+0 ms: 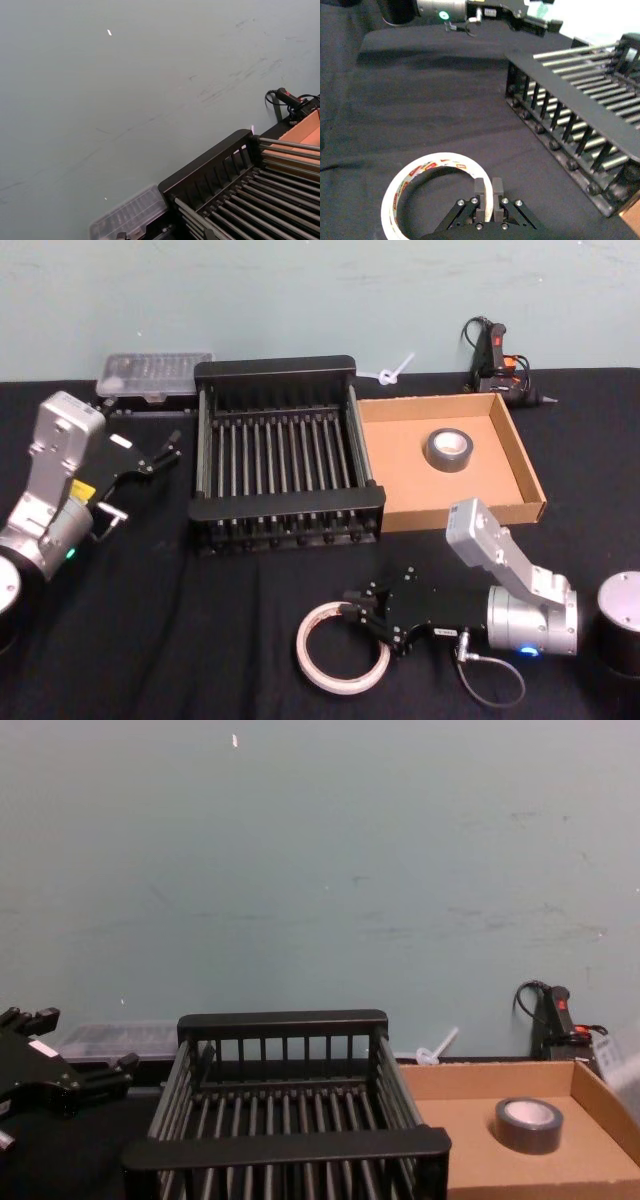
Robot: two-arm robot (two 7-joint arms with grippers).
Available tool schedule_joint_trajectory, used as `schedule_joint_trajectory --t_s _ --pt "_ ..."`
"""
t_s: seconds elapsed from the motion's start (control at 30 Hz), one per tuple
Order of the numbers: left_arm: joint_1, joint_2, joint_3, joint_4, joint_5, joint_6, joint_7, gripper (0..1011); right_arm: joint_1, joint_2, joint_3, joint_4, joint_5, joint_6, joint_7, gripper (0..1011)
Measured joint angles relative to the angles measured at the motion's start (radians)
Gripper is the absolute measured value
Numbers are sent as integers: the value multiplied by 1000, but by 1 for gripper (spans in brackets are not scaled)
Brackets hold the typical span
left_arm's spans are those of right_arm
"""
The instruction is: Pick up the white tape and place it into the black box , Pick up the silver tape and place it into the brown box.
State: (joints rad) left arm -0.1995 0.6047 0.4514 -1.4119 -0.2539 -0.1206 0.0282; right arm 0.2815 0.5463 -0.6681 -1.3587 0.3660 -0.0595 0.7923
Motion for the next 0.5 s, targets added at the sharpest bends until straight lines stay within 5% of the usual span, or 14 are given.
schedule_joint_trajectory --t_s 0.5 --pt "0 0 0 0 0 0 0 1002 16 60 40 -118 18 -2 -12 96"
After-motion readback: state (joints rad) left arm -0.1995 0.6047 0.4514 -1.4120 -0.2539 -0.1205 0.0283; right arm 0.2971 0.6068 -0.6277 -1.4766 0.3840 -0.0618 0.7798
